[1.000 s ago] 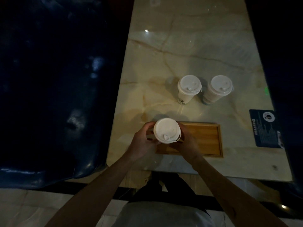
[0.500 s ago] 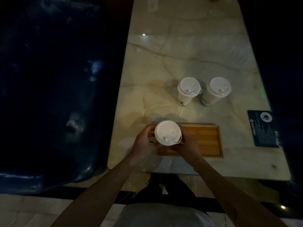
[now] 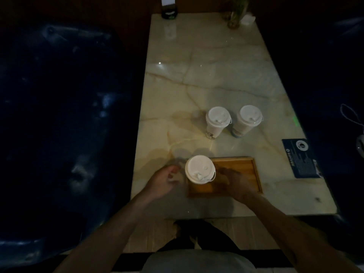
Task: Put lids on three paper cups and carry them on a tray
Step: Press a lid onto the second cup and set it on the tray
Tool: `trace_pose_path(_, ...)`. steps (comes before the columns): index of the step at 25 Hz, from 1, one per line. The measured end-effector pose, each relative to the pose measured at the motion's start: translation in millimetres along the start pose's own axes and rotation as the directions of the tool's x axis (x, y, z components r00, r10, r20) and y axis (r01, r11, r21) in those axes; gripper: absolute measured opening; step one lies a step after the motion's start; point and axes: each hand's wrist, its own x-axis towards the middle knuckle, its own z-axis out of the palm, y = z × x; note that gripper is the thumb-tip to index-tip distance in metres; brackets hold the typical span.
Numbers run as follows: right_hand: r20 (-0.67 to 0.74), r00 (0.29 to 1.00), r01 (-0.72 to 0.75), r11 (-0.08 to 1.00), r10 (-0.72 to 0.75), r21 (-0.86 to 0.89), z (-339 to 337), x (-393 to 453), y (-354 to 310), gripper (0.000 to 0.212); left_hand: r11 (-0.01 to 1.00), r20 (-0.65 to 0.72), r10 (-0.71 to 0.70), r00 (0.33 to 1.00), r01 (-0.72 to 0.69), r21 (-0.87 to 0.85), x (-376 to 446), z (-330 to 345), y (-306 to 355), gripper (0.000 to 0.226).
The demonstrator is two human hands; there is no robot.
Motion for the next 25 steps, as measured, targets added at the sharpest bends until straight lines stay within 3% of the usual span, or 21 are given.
trace_pose_path(4,0.085,0.987,-0.113,0.960,0.139,-0.255,-26.5,-3.5,21.4,0.054,0.962,0.140,-0.027,0.990,-0.012,0.273,21.0,-32.9,-4.6,0.040)
trace_pose_path(8,0.036,0.986,-0.146,0.958,0.160,-0.245,-44.0,4.0,28.7,0.046,0.837,0.215,0.020,0.976,-0.134,0.531,49.7,-50.1,16.5,0.036)
trace_pose_path(14,0.005,0.987,-0.153,0.939,0.162,-0.309,-56.7,36.0,32.5,0.058,0.719,0.143,0.098,0.985,-0.170,0.674,97.5,-51.0,59.4,0.058)
trace_pose_path(17,-0.044,0.990,-0.142,0.944,0.135,-0.296,-61.0,58.4,33.1,0.063,0.732,0.064,0.160,0.985,-0.162,0.662,120.0,-47.2,81.4,0.068)
trace_pose_path(22,-0.117,0.978,-0.188,0.976,0.175,-0.112,-54.1,93.9,34.4,0.071,0.832,-0.106,0.301,0.948,-0.207,0.515,150.3,-31.9,103.0,0.085)
trace_pose_path(25,-0.097,0.949,-0.246,0.900,0.299,0.361,-46.2,114.3,31.0,0.080,0.873,-0.081,0.368,0.926,-0.314,0.372,159.6,-24.8,107.6,0.085)
